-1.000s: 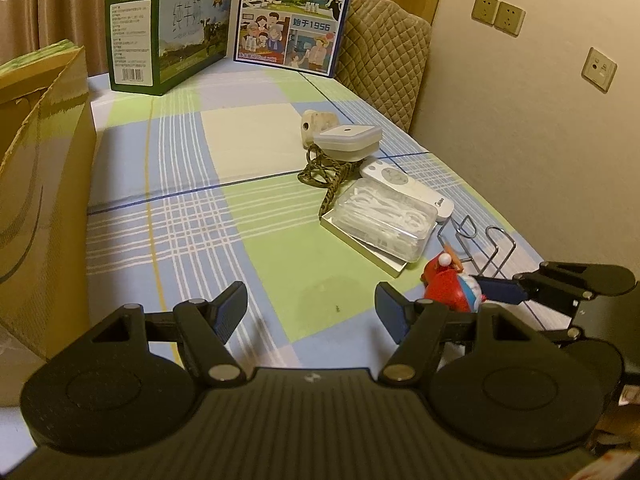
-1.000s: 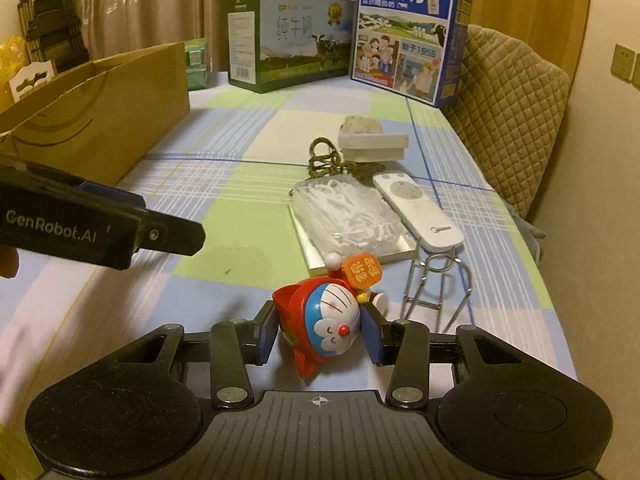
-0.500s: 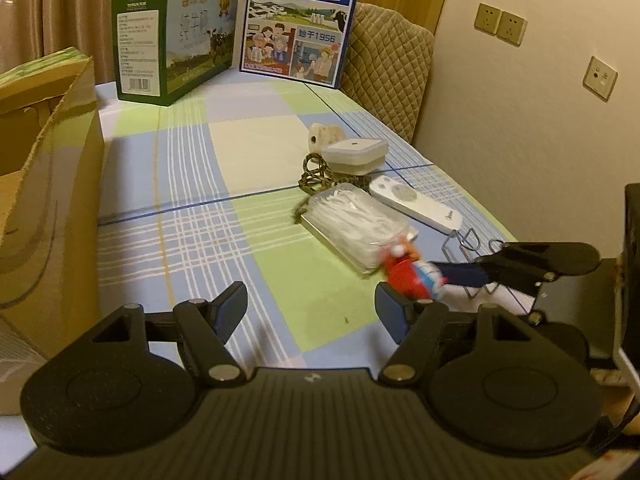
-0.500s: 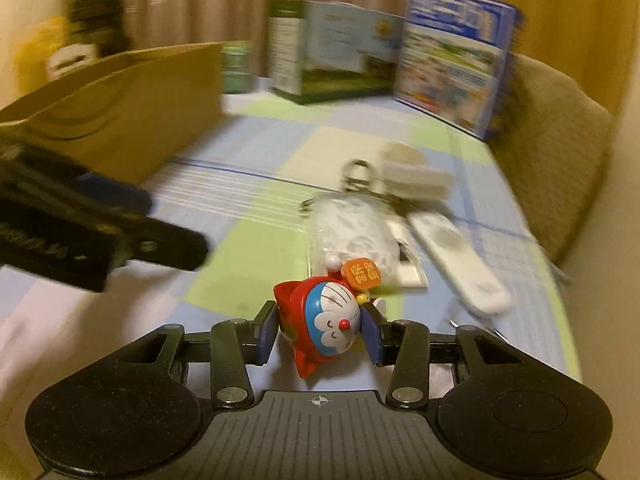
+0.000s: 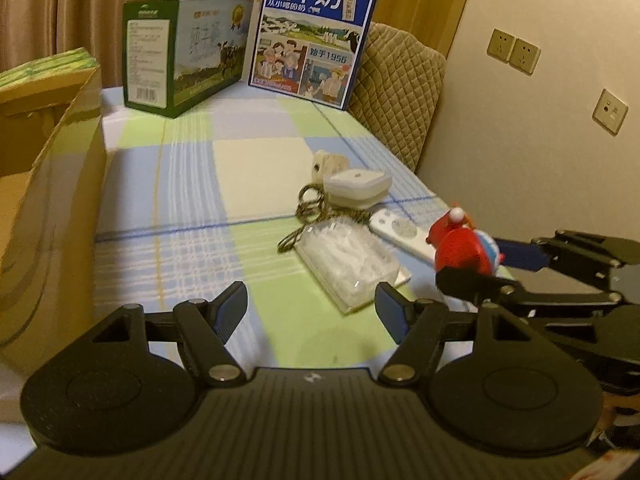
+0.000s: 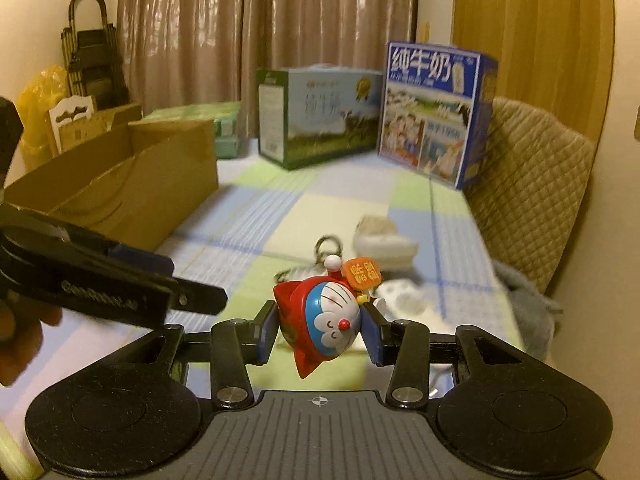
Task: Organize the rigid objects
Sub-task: 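Lift the Doraemon figure with the right gripper while the left grasps the clear floss-pick box, then carry the floss-pick box with the left gripper into the cardboard box while the right carries Doraemon, then lower the Doraemon figure into the cardboard box and open the right gripper, then move both open grippers back toward the items on the table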
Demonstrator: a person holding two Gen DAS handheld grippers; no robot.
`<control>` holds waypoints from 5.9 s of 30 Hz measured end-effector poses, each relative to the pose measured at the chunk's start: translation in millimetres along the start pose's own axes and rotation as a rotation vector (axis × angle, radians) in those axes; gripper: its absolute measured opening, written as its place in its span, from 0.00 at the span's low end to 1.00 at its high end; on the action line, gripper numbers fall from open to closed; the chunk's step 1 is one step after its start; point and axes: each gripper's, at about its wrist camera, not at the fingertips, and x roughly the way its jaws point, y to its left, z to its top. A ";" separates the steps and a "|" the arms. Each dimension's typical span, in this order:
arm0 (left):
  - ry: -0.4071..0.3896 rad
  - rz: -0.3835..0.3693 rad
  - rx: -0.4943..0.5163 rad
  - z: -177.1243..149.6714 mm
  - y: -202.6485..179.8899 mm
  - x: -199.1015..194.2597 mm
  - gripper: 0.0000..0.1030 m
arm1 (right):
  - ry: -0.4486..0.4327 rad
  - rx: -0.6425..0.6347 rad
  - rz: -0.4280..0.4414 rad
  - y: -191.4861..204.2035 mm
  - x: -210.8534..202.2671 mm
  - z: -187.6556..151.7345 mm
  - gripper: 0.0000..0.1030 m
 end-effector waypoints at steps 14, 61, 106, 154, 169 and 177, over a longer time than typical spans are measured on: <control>0.044 0.016 -0.051 17.4 -37.5 73.9 0.67 | 0.057 0.057 -0.088 -69.4 20.4 7.0 0.40; 0.170 0.195 0.129 -43.4 6.3 18.1 0.50 | 0.127 0.085 0.094 3.1 23.9 -3.7 0.40; 0.097 0.358 0.054 40.9 238.9 -110.2 0.51 | 0.115 -0.200 0.412 231.8 127.1 124.1 0.40; -0.011 0.370 0.007 46.5 214.9 -149.0 0.58 | -0.036 -0.151 0.325 201.0 68.3 131.3 0.46; -0.103 0.213 0.042 45.4 92.6 -181.5 0.58 | -0.122 0.032 0.122 107.1 -64.5 67.5 0.61; -0.106 0.108 0.062 31.1 23.7 -167.5 0.58 | -0.093 0.149 -0.058 52.4 -112.0 3.4 0.65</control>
